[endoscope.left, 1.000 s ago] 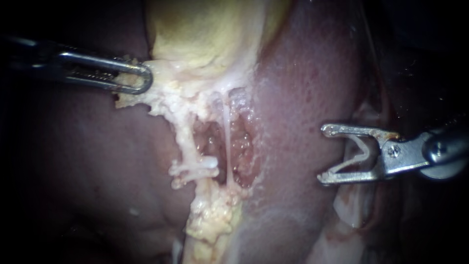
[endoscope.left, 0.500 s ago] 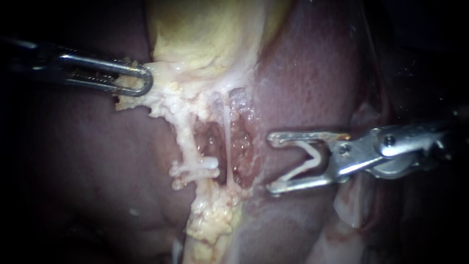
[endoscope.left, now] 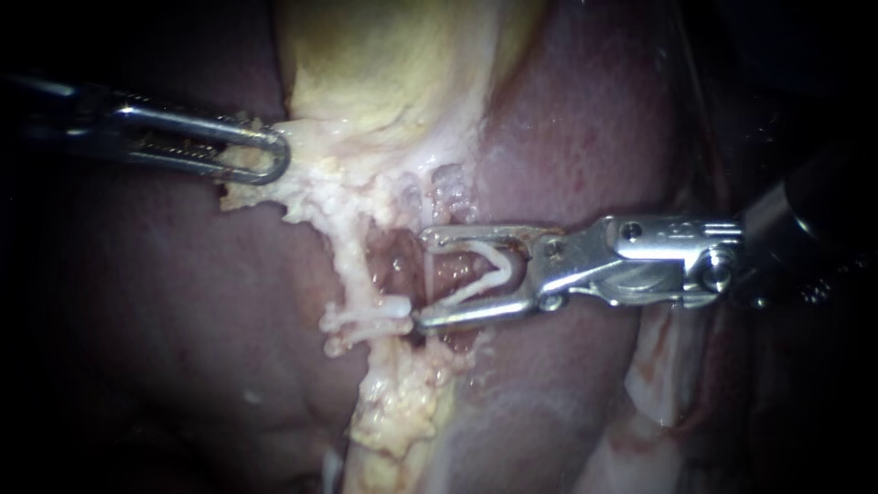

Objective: Clipping third clip left tube

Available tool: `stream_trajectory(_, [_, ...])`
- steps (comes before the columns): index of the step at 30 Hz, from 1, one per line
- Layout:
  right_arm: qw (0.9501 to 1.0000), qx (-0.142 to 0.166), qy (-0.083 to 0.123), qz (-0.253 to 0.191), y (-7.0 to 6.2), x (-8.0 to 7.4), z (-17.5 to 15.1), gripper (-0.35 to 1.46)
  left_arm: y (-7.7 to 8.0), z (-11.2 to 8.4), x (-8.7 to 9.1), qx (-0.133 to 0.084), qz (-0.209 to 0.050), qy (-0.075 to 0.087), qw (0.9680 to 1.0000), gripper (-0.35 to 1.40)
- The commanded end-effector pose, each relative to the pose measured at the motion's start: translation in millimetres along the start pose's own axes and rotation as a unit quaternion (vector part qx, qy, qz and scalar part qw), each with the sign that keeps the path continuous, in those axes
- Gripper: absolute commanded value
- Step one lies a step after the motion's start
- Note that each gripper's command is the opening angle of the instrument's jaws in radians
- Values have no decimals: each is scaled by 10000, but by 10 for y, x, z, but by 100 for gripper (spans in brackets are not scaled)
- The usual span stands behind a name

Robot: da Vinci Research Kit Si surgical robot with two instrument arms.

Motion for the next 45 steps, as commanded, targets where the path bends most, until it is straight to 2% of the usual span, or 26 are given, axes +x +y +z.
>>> stream_trajectory(1, [10000,28,9,34,2,-3,2,49,0,0,0,1,1,-1,10000,-35])
stream_trajectory(11, [9999,119,20,63,24,-23,15,49,0,1,-2,4,5,1,10000,-35])
stream_trajectory(18, [9998,214,24,21,34,-27,21,49,0,1,-2,7,5,3,10000,-35])
stream_trajectory(20, [9996,291,73,-5,35,-26,24,49,1,1,-2,7,5,3,10000,-35])
stream_trajectory(25, [9980,515,367,-46,38,-21,41,49,1,1,-3,7,5,3,10000,-35])
stream_trajectory(31, [9958,737,537,-22,41,-16,60,49,1,1,-3,8,5,3,10000,-35])
stream_trajectory(37, [9943,880,592,54,39,-12,75,47,1,2,-3,8,7,4,10000,-35])
stream_trajectory(45, [9932,853,716,336,37,0,103,46,0,3,-3,11,8,6,10000,-35])
